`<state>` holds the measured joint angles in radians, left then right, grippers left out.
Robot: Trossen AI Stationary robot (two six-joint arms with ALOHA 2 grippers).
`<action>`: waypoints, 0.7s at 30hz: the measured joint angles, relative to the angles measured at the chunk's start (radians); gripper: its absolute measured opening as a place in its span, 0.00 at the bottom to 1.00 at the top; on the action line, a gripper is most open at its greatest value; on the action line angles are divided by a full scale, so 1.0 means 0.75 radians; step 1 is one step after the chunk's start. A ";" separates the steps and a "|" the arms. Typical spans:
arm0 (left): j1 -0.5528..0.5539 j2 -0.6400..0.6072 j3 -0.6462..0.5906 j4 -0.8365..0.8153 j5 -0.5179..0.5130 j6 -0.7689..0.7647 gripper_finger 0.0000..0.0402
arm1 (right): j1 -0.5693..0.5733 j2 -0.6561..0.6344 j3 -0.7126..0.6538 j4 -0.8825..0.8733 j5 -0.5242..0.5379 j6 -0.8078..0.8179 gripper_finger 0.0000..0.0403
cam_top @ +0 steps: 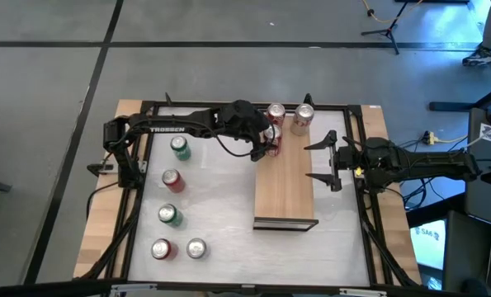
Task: Place canned beverage on shelf
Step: Put the red white soda can on the shelf aligned with the other red white soda can
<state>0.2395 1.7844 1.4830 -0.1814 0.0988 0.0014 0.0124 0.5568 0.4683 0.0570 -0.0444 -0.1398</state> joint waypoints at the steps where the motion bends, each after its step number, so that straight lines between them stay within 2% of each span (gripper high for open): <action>1: -0.003 0.000 0.000 0.001 -0.003 0.011 0.80 | 0.000 0.000 0.000 0.000 0.000 0.000 0.96; 9: -0.025 0.000 0.000 0.005 -0.009 0.047 0.81 | 0.000 0.000 0.001 0.000 0.000 0.000 0.96; 17: -0.027 -0.004 0.003 0.012 -0.059 0.047 0.95 | 0.000 -0.001 0.001 0.000 0.000 0.000 0.96; 21: -0.027 -0.004 0.003 0.009 -0.074 0.047 0.99 | 0.000 -0.001 0.001 0.000 0.000 0.000 0.96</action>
<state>0.2195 1.7813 1.4849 -0.1749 0.0430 0.0364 0.0124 0.5564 0.4686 0.0570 -0.0445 -0.1398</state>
